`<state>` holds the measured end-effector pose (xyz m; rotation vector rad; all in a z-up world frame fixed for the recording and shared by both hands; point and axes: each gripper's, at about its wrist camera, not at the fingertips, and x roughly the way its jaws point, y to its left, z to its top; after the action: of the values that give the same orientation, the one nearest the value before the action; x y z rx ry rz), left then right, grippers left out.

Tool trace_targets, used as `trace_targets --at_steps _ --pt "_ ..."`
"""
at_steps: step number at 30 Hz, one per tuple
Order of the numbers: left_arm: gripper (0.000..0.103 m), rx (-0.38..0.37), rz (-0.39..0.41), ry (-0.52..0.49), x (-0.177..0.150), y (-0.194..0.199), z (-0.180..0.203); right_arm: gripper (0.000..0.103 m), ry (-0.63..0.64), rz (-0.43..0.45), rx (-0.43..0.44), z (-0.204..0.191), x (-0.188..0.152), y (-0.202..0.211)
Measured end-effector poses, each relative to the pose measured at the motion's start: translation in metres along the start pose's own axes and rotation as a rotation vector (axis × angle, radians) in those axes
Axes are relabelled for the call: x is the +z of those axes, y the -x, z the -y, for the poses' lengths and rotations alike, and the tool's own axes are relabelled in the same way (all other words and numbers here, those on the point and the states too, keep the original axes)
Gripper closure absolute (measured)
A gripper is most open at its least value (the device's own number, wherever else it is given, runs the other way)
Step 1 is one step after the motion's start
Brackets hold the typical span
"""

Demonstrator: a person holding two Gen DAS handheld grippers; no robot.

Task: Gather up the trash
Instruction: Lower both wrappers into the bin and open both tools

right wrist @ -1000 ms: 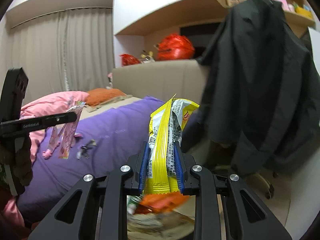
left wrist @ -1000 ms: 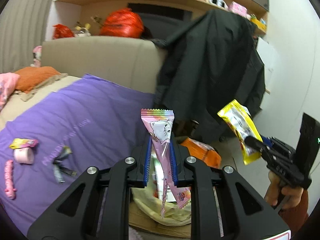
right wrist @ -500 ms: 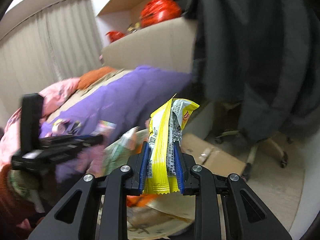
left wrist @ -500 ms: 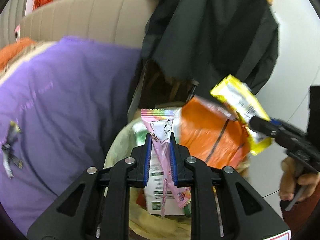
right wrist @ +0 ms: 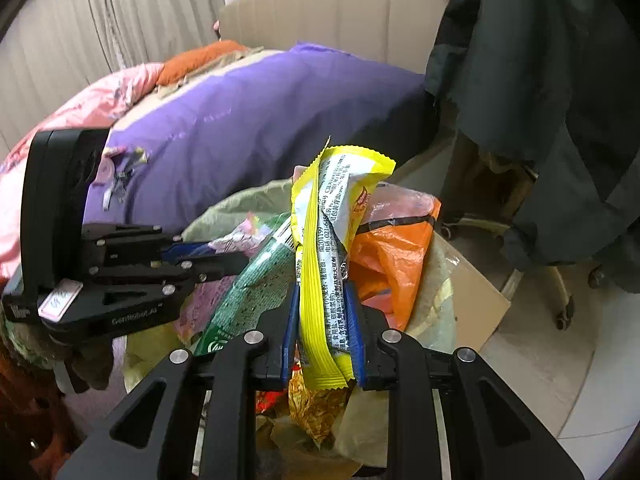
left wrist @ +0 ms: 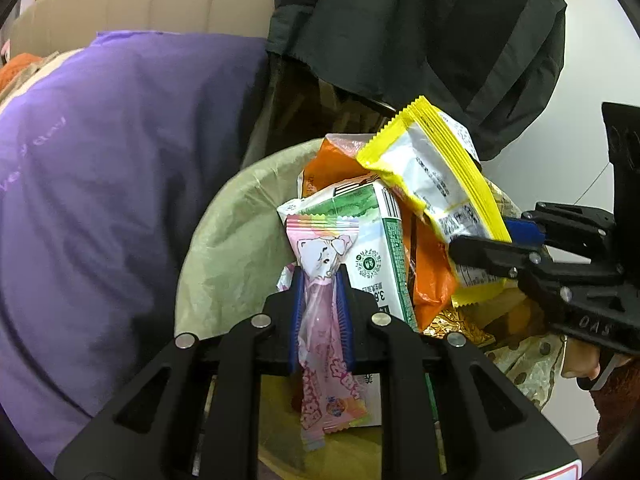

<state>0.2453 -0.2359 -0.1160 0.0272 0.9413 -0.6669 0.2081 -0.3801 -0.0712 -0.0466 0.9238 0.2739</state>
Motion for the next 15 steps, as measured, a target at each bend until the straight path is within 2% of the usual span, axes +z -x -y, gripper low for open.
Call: trace_targets --at_steps 4,10,12,15 --pt "0.09 -0.024 -0.007 0.001 -0.004 0.005 0.001 0.081 0.014 -0.037 0.007 -0.009 -0.005 0.003" --pt "0.09 -0.017 0.012 -0.003 -0.008 0.015 -0.002 0.081 -0.01 -0.055 0.01 -0.014 -0.007 0.008" --pt "0.09 -0.022 0.018 0.011 -0.007 0.018 -0.005 0.081 -0.007 -0.054 -0.007 -0.017 -0.007 0.01" --pt "0.09 -0.057 0.035 0.056 -0.003 0.023 -0.012 0.081 0.005 -0.025 -0.077 -0.021 -0.009 0.02"
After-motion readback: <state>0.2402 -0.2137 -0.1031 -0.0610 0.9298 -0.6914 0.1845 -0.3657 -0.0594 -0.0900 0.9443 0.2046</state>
